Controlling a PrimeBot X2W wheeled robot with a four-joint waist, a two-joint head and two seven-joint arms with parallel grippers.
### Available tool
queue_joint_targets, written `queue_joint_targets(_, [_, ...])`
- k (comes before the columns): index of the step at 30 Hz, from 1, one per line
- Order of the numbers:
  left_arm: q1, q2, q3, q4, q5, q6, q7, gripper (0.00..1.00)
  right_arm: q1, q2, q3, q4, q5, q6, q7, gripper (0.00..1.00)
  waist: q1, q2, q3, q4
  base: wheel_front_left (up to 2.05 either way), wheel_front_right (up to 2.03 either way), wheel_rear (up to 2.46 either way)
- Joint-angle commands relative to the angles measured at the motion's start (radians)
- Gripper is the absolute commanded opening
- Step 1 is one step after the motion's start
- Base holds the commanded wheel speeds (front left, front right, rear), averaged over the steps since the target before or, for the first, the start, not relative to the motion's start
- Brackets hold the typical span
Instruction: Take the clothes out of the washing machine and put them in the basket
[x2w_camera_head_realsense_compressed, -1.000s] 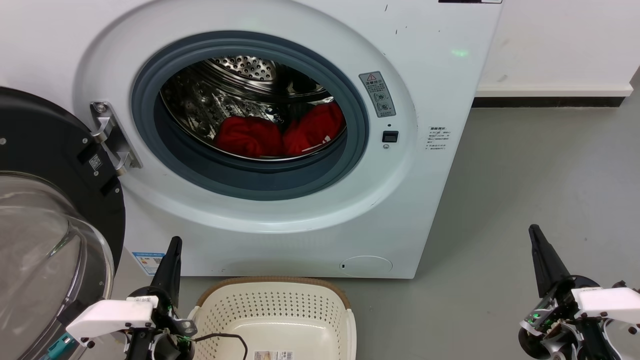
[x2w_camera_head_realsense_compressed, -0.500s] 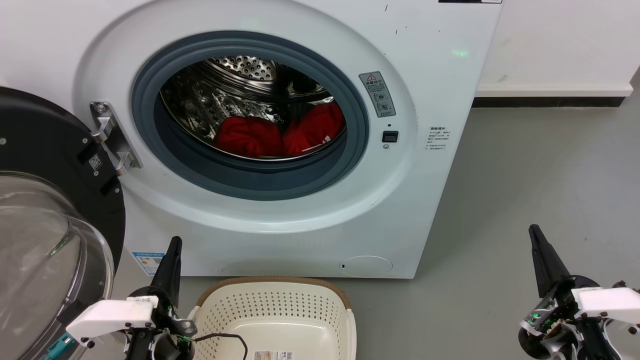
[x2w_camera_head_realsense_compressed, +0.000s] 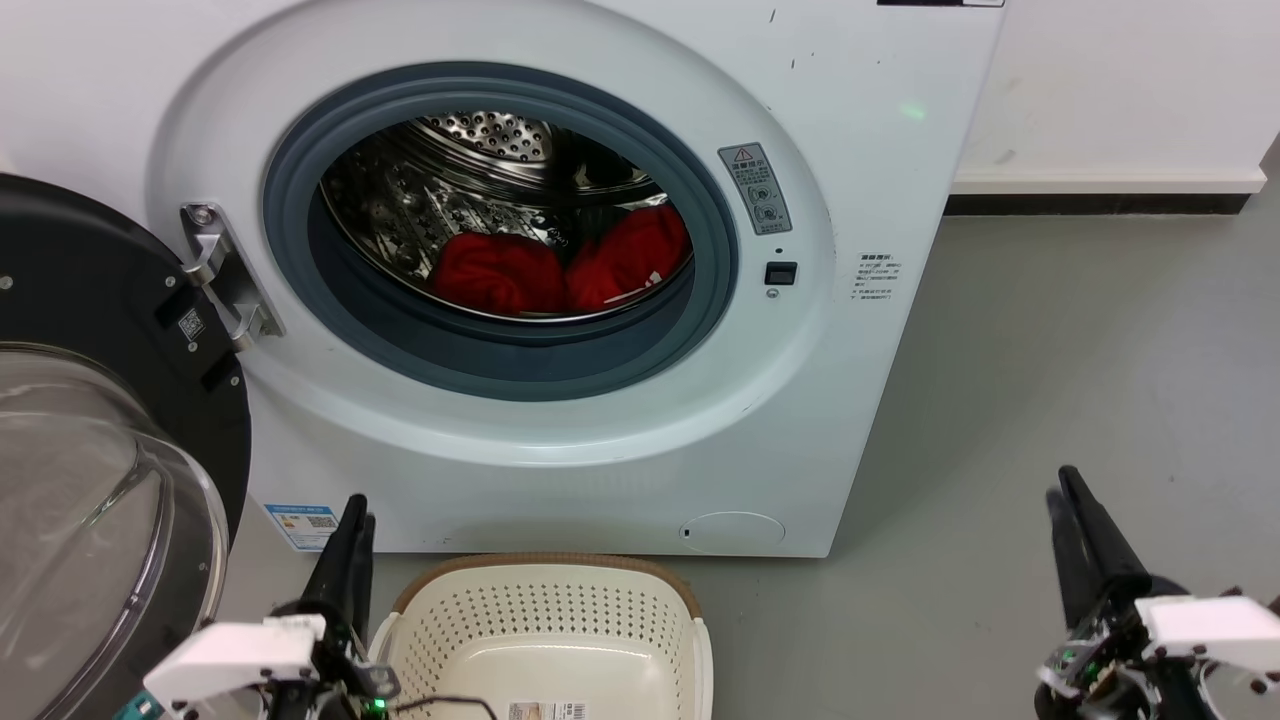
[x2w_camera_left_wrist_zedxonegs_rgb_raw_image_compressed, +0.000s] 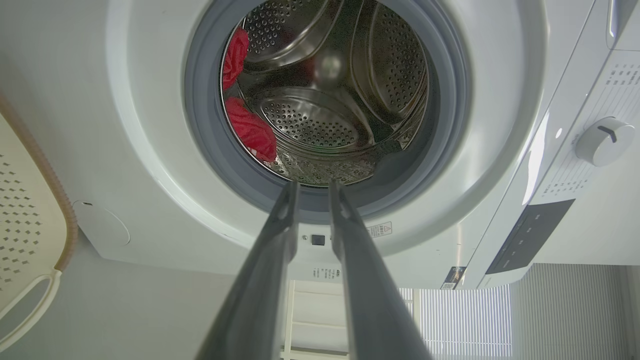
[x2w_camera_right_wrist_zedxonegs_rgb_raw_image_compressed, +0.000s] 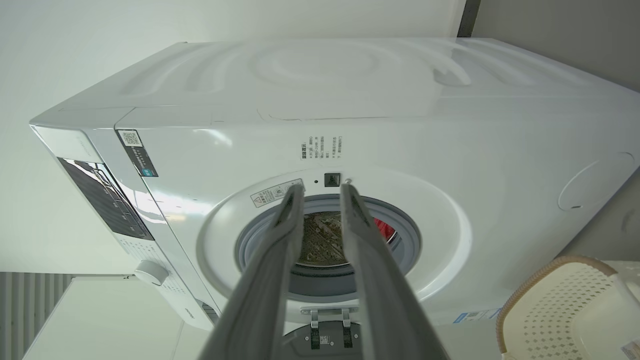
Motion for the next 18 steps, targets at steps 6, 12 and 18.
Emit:
queue_joint_targets(6, [0.009, 0.0, -0.006, -0.01, 0.021, 0.0, -0.024, 1.0, 0.013, 0.0, 0.005, -0.006, -0.022, 0.0, -0.024, 1.0, 0.0, 0.0, 0.0, 0.0, 0.0, 0.0, 0.0])
queue_joint_targets(12, [0.01, 0.0, -0.005, -0.043, 0.135, 0.013, -0.054, 1.0, 0.019, 0.0, 0.002, -0.031, -0.131, 0.0, -0.053, 1.0, 0.0, 0.0, 0.002, 0.0, 0.0, 0.0, 0.0])
queue_joint_targets(18, [0.016, 0.0, -0.026, -0.087, 0.275, 0.048, -0.081, 1.0, 0.03, 0.0, 0.006, -0.072, -0.266, 0.0, -0.081, 1.0, 0.0, 0.0, 0.004, 0.0, 0.0, 0.0, 0.0])
